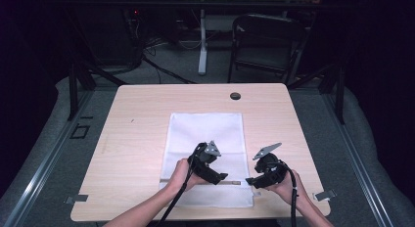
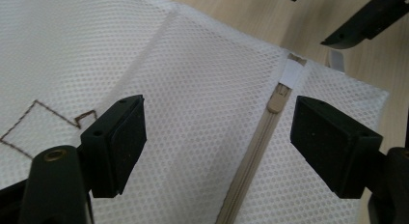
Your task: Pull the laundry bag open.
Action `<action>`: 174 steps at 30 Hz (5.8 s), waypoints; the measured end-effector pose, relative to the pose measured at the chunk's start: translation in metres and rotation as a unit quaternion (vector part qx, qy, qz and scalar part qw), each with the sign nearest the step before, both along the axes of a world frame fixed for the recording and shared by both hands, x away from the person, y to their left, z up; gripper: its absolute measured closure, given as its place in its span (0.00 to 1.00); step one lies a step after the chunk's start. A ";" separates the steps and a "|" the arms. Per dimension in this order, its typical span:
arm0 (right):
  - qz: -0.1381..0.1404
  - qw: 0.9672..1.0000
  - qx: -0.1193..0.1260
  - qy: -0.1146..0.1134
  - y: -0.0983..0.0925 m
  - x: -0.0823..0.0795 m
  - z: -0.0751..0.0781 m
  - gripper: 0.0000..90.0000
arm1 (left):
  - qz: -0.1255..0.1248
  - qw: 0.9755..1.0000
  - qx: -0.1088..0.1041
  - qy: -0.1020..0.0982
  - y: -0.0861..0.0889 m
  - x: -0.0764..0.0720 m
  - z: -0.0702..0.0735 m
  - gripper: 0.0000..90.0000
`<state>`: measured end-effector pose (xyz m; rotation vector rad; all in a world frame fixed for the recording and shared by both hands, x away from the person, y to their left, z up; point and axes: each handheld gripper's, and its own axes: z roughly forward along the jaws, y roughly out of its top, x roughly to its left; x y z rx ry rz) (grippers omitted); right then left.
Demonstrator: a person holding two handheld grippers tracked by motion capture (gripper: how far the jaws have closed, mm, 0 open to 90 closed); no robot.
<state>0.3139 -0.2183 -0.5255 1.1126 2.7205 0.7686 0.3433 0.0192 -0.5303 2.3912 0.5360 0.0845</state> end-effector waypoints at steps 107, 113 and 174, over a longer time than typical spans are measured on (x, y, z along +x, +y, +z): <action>0.039 0.999 -0.019 0.013 0.027 -0.002 -0.030 1.00 | -0.105 0.994 0.016 0.017 -0.019 -0.011 -0.029 0.91; 0.039 0.999 -0.018 0.012 0.027 -0.002 -0.031 1.00 | -0.102 0.994 0.018 0.021 -0.013 -0.011 -0.028 0.91; 0.050 0.997 -0.052 0.029 0.020 0.001 -0.026 1.00 | -0.092 0.995 0.006 0.029 0.002 -0.012 -0.023 0.91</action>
